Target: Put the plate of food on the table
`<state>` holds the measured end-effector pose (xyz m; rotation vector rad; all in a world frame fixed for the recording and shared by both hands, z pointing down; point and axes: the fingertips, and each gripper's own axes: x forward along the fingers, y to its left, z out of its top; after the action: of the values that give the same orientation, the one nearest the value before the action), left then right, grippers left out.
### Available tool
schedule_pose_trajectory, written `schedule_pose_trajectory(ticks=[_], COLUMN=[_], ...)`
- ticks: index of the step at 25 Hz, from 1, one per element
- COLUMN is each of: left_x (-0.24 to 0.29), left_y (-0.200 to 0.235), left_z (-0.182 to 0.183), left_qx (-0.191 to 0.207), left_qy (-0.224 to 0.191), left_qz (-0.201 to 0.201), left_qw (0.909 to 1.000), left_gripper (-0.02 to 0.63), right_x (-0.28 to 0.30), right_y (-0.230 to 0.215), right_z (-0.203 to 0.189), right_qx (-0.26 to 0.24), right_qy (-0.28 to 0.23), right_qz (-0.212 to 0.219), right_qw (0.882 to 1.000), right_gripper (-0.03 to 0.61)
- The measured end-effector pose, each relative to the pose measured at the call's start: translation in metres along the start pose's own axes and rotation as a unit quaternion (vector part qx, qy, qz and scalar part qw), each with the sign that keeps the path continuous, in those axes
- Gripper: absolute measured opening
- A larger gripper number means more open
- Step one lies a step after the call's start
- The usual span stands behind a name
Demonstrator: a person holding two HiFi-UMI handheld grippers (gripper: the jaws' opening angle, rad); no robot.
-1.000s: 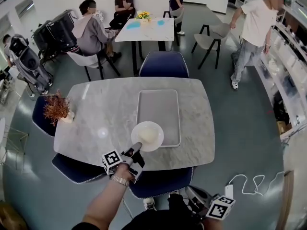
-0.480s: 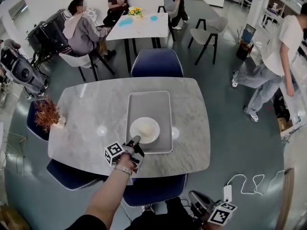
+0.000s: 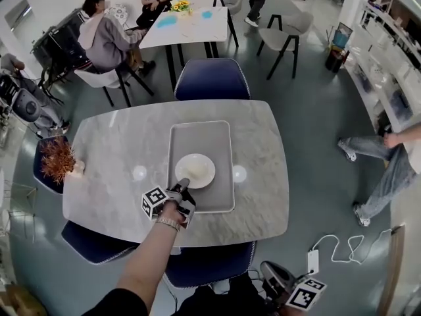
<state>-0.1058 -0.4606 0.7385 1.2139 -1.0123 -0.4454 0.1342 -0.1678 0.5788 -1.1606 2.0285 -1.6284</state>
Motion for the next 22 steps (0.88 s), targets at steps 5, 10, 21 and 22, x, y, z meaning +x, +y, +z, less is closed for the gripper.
schedule_pose_trajectory(ticks=[5, 10, 21, 22], left_x=[0.01, 0.021, 0.025, 0.025], left_y=[0.003, 0.003, 0.01, 0.01], left_z=[0.005, 0.002, 0.0, 0.001], left_qx=[-0.005, -0.005, 0.006, 0.011], left_qy=[-0.001, 0.004, 0.004, 0.002], left_qz=[0.008, 0.014, 0.058, 0.063], left_qw=[0.9999, 0.9999, 0.9983, 0.9979], left_gripper=[0.025, 0.025, 0.025, 0.025], right_x=[-0.001, 0.0, 0.007, 0.007], right_y=[-0.002, -0.005, -0.004, -0.003], right_z=[0.003, 0.007, 0.008, 0.008], right_qx=[0.004, 0.007, 0.011, 0.011], right_qy=[-0.004, -0.004, -0.001, -0.001], right_qz=[-0.007, -0.011, -0.003, -0.002], right_qw=[1.0, 1.0, 1.0, 1.0], right_gripper=[0.012, 0.011, 0.011, 0.011])
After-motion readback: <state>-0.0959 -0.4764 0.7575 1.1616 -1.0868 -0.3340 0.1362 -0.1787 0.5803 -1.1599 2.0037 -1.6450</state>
